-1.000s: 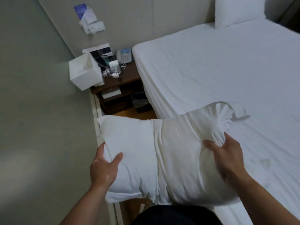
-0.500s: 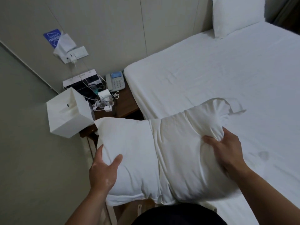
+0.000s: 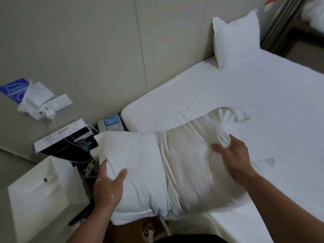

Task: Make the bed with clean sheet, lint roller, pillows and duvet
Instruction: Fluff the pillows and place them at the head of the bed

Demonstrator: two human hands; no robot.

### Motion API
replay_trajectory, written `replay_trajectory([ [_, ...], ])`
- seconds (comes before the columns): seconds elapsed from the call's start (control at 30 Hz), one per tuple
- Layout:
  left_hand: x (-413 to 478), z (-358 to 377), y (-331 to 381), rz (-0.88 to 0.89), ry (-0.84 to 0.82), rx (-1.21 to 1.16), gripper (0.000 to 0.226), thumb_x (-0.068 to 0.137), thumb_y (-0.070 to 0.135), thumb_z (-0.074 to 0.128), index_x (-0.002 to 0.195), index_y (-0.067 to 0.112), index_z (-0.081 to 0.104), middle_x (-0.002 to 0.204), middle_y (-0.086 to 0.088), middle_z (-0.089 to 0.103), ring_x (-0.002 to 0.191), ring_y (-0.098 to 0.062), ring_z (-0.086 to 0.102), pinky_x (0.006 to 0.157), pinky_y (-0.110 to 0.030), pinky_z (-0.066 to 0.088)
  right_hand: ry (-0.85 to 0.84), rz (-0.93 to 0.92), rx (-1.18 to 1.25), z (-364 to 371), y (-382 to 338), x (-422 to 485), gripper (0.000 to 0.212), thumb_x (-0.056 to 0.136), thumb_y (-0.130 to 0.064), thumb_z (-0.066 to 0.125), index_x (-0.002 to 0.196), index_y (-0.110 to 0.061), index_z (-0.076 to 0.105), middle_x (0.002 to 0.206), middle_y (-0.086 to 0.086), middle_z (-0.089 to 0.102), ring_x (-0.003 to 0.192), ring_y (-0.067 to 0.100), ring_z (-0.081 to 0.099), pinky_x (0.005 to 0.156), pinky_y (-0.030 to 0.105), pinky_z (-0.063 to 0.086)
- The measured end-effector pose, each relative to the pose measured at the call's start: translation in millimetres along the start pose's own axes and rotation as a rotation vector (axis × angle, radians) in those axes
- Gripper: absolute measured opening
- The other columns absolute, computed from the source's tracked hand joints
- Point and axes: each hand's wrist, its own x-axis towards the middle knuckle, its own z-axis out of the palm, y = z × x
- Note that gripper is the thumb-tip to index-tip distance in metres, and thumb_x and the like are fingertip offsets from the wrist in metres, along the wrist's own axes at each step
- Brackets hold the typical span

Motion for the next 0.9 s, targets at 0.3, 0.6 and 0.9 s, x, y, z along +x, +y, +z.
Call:
replay_trajectory([
  [0.3, 157, 60, 111, 0.131, -0.034, -0.036, 0.075, 0.089, 0.043, 0.068, 0.151, 0.023, 0.033, 0.144, -0.009, 0.05, 0.129, -0.034, 0.048, 0.106, -0.046, 0.041, 0.076, -0.085, -0.223, 16, -55, 212, 0.052, 0.073, -0.053, 0.072, 0.115, -0.021, 0.068, 0.107, -0.003, 0.072, 0.101, 0.022, 0.065, 0.09, 0.039, 0.051],
  [0.6, 281, 182, 184, 0.044, 0.054, 0.005, 0.073, 0.092, 0.033, 0.067, 0.154, 0.015, 0.032, 0.148, -0.017, 0.048, 0.133, -0.037, 0.045, 0.108, -0.041, 0.036, -0.012, -0.158, -0.429, 46, -52, 480, 0.034, 0.093, -0.037, 0.064, 0.12, -0.017, 0.061, 0.105, 0.007, 0.06, 0.104, 0.033, 0.057, 0.083, 0.037, 0.042],
  [0.9, 344, 237, 93, -0.147, -0.362, 0.675, 0.068, 0.095, 0.043, 0.055, 0.152, 0.02, 0.029, 0.131, -0.015, 0.063, 0.119, -0.03, 0.06, 0.093, -0.031, 0.047, -0.382, 0.042, -0.875, 167, 14, 604, 0.072, 0.089, -0.03, 0.054, 0.153, -0.023, 0.022, 0.135, 0.013, 0.052, 0.124, 0.035, 0.052, 0.101, 0.049, 0.045],
])
